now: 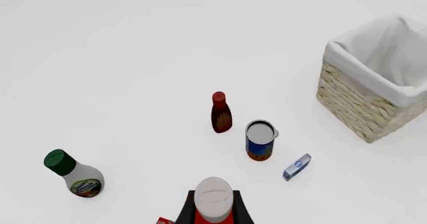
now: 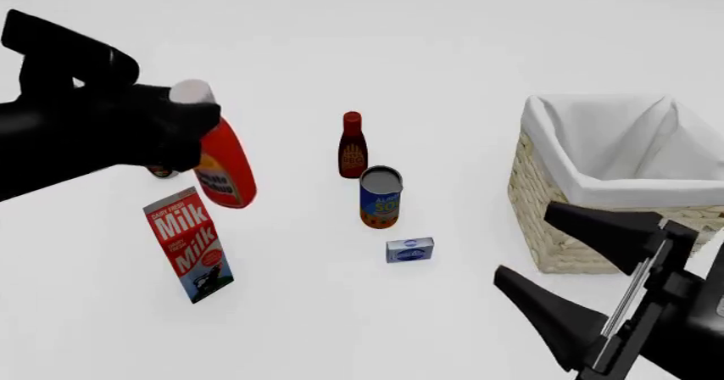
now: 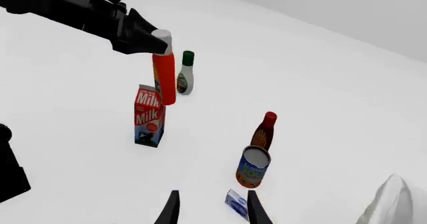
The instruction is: Pick the ketchup and place it in the basket.
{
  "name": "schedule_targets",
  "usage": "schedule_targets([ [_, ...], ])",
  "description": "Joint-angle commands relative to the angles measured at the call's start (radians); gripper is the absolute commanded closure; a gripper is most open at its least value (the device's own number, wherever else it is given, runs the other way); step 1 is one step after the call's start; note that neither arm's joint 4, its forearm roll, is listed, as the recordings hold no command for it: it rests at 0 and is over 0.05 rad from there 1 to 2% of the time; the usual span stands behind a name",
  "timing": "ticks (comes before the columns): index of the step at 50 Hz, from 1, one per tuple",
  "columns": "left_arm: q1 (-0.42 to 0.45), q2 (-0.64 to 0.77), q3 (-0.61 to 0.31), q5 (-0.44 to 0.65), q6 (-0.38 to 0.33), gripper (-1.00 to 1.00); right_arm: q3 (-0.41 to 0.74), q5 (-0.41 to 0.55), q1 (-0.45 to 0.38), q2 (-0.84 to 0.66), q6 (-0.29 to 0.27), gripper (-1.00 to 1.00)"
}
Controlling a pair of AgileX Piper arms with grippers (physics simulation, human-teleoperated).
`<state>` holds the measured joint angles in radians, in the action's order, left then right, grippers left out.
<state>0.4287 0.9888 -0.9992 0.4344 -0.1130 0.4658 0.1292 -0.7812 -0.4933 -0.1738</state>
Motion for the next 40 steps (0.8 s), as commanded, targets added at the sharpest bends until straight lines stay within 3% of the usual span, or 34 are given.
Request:
schedule_targets([
  [1, 0.053, -0.038, -0.007, 0.041, -0.017, 1.0, 0.034, -0.051, -0.091, -0.114, -0.017, -1.0],
  [40, 0.146, -0.058, 0.039, 0.054, -0.022, 1.0, 0.206, -0.072, -0.229, -0.362, -0.007, -1.0],
])
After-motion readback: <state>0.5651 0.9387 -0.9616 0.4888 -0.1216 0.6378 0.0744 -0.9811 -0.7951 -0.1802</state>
